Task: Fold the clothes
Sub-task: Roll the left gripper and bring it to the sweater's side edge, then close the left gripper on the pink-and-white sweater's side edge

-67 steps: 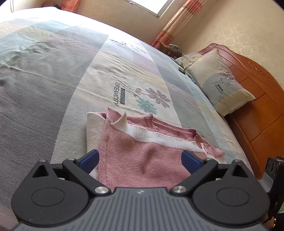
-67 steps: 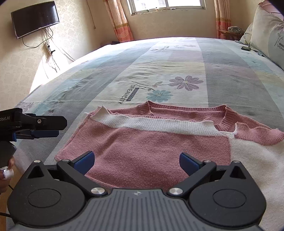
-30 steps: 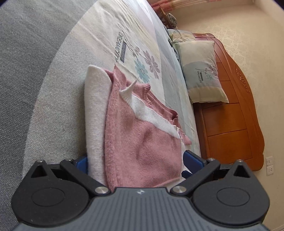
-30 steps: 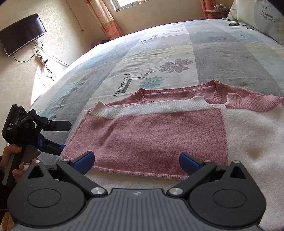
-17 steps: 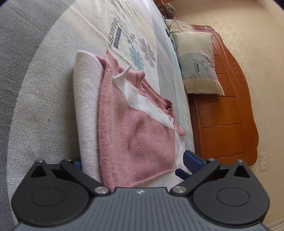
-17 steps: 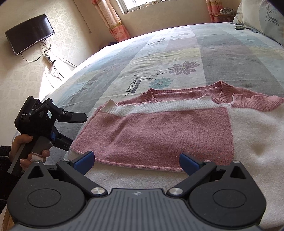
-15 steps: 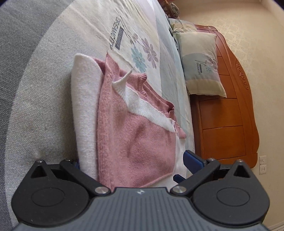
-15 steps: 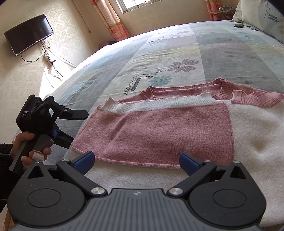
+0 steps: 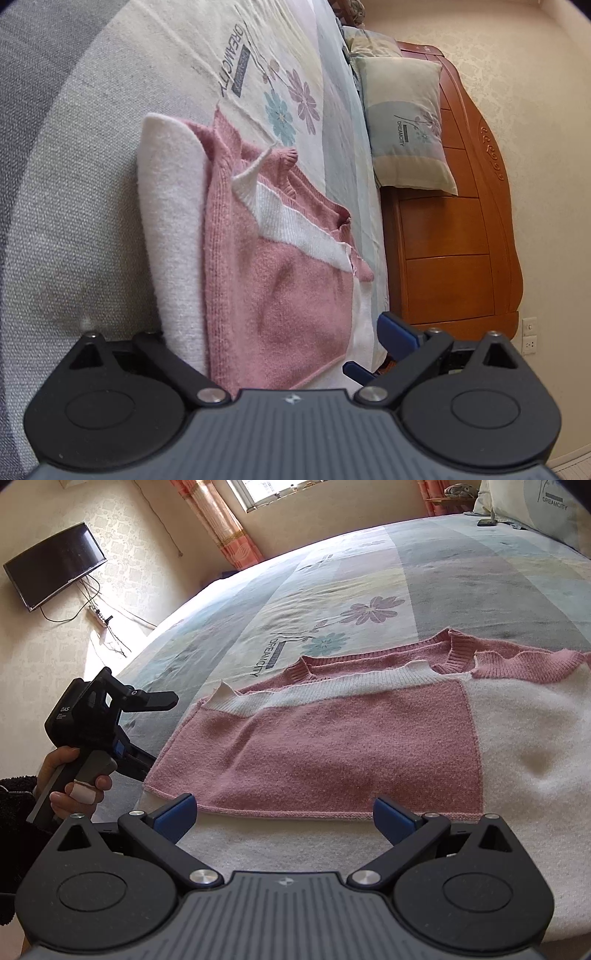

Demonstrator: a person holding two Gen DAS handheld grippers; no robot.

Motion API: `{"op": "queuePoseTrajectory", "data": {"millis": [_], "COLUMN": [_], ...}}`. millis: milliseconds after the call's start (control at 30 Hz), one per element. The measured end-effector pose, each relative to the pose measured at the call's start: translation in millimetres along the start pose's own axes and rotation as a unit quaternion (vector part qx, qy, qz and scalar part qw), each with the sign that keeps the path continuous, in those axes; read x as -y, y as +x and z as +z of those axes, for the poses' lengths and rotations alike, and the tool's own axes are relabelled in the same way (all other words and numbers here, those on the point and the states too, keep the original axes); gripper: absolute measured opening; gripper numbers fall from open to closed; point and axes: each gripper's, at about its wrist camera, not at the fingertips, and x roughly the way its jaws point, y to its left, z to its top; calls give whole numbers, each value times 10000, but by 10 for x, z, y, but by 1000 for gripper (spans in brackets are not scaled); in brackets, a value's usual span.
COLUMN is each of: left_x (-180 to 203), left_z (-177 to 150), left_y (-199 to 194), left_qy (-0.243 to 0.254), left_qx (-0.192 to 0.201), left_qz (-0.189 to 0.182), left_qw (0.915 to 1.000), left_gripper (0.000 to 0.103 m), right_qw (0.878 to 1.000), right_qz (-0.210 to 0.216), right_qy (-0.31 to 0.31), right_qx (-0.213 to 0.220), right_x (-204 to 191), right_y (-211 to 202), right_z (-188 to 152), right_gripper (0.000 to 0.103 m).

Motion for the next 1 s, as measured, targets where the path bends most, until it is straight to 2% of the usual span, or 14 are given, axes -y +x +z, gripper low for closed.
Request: {"op": "queuePoseTrajectory", "data": {"millis": [67, 100, 133, 167, 233, 300, 333, 367, 433, 533, 767, 1000], "left_x": [-91, -160, -231, -290, -332, -255, -193, -150, -109, -127, -99, -26], "left_z": [10, 8, -5, -22, -40, -17, 4, 22, 54, 78, 12, -21], "left_y": [-51, -77, -95, -104, -107, -78, -49, -23, 13, 28, -1, 5], "left_qy": [-199, -308, -377, -396, -366, -313, -219, -115, 38, 70, 275, 545], "left_qx": [98, 151, 191, 219, 254, 145, 35, -42, -114, -160, 3, 109], "left_qz": [157, 185, 236, 244, 169, 304, 335, 350, 383, 461, 550, 670], "left_qw": [9996, 9992, 9988, 9987, 9989, 9989, 9992, 9993, 9992, 9988, 9981, 9962], "left_gripper": [59, 50, 32, 23, 23, 23, 26, 36, 38, 22, 22, 22], "right_qw": [10000, 10000, 10000, 10000, 10000, 9999, 9999, 9999, 9998, 9999, 9999, 9990], "right_qz": [-8, -12, -16, -20, -50, -98, -121, -125, -121, -108, 91, 262], "right_qy": [13, 20, 26, 33, 53, 79, 93, 107, 111, 56, -5, 212], "right_qx": [-4, -5, -7, -9, -2, 14, 22, 37, 63, 45, 119, 306], "right_x": [12, 18, 24, 29, 51, 82, 96, 104, 109, 86, 60, 64], "right_y": [5, 7, 9, 11, 7, -4, -10, -17, -29, -16, 2, 188], "right_z": [-4, -6, -8, -10, -9, -1, 3, 6, 10, 8, 60, 246], "right_gripper": [103, 103, 103, 103, 103, 103, 103, 103, 103, 103, 103, 103]}}
